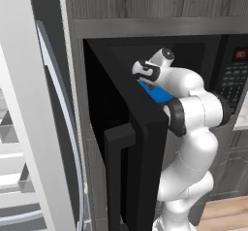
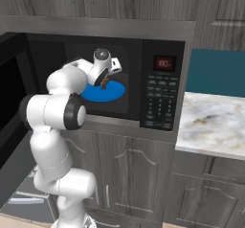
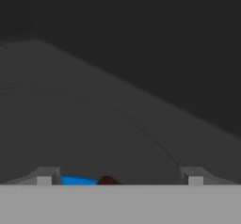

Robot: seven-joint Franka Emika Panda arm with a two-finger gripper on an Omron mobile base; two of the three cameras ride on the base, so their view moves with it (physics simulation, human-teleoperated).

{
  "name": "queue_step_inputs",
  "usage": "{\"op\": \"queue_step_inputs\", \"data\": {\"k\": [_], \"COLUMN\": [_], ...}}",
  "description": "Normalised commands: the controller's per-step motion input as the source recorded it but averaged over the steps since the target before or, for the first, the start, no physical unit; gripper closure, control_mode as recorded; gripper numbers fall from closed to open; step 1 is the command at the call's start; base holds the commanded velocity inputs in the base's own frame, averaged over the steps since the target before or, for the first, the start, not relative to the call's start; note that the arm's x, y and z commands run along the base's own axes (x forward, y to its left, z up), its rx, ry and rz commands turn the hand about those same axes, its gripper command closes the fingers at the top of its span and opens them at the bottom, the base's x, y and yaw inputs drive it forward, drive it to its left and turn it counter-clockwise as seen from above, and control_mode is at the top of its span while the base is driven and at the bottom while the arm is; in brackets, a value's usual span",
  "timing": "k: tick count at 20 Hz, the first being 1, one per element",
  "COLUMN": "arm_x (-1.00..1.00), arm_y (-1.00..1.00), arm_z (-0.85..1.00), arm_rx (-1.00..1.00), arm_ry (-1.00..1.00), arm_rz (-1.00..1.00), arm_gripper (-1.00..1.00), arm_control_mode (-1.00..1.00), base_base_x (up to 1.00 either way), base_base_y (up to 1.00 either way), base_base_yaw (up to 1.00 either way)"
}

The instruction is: Transport the chicken drumstick from the fridge to the microwave and turn on the microwave.

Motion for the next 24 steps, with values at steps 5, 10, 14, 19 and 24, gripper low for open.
{"op": "queue_step_inputs", "data": {"k": [5,10,14,19,24], "arm_x": [-0.19,-0.27,-0.26,-0.19,-0.18], "arm_y": [0.00,0.00,0.00,0.05,0.01], "arm_z": [0.08,0.08,0.01,0.02,0.23], "arm_rx": [0.00,0.00,0.00,0.00,0.01], "arm_ry": [-0.02,-0.06,-0.11,-0.12,-0.09], "arm_rz": [0.00,-0.02,-0.04,-0.07,-0.05], "arm_gripper": [-1.00,-1.00,-1.00,-1.00,-1.00], "arm_control_mode": [-1.00,-1.00,-1.00,-1.00,-1.00], "base_base_x": [0.00,0.00,0.00,0.00,0.00], "base_base_y": [0.00,0.00,0.00,0.00,0.00], "base_base_yaw": [0.00,0.00,0.00,0.00,0.00]}}
